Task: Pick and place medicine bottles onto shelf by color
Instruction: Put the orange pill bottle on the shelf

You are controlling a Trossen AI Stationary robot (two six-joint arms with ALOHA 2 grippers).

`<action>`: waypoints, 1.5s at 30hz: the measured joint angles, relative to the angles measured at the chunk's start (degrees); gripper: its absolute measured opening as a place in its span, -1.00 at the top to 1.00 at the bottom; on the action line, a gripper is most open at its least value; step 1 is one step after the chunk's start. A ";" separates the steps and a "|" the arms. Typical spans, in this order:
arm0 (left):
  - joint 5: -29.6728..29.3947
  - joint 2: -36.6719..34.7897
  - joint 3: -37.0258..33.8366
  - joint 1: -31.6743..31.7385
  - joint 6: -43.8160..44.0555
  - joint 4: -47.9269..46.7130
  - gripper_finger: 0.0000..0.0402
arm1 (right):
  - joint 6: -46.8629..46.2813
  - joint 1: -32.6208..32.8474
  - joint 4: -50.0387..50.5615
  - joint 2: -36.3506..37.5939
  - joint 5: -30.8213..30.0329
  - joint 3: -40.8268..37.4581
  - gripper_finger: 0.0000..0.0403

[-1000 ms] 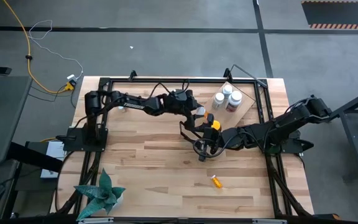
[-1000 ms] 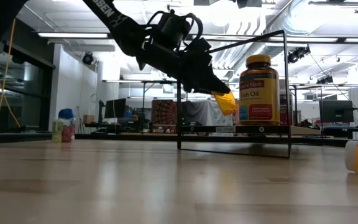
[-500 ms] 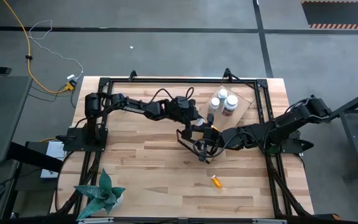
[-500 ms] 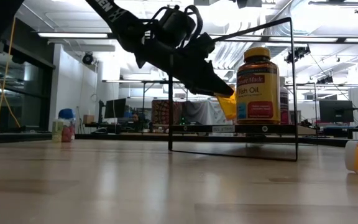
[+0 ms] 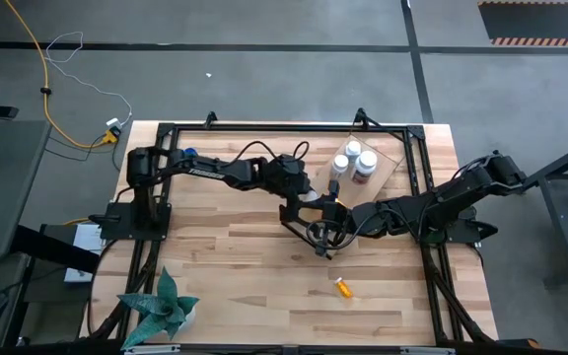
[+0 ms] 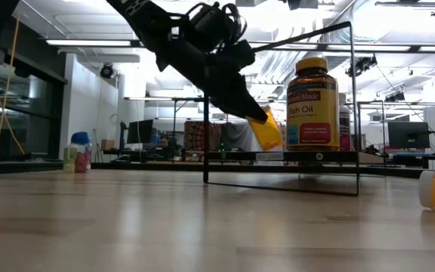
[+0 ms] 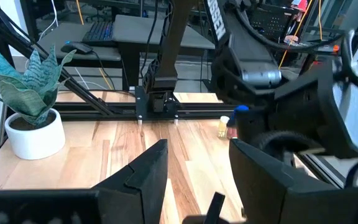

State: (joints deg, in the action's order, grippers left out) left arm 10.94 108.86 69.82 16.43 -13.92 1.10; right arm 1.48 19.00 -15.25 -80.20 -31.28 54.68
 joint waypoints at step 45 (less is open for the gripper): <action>-3.03 -2.27 -0.02 -1.36 -3.65 -5.70 -0.25 | -0.02 0.00 -0.02 0.00 0.01 0.00 0.18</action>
State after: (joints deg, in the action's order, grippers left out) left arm 7.91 106.59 69.80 15.07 -17.57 -4.60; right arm 1.45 19.00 -15.27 -80.20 -31.27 54.68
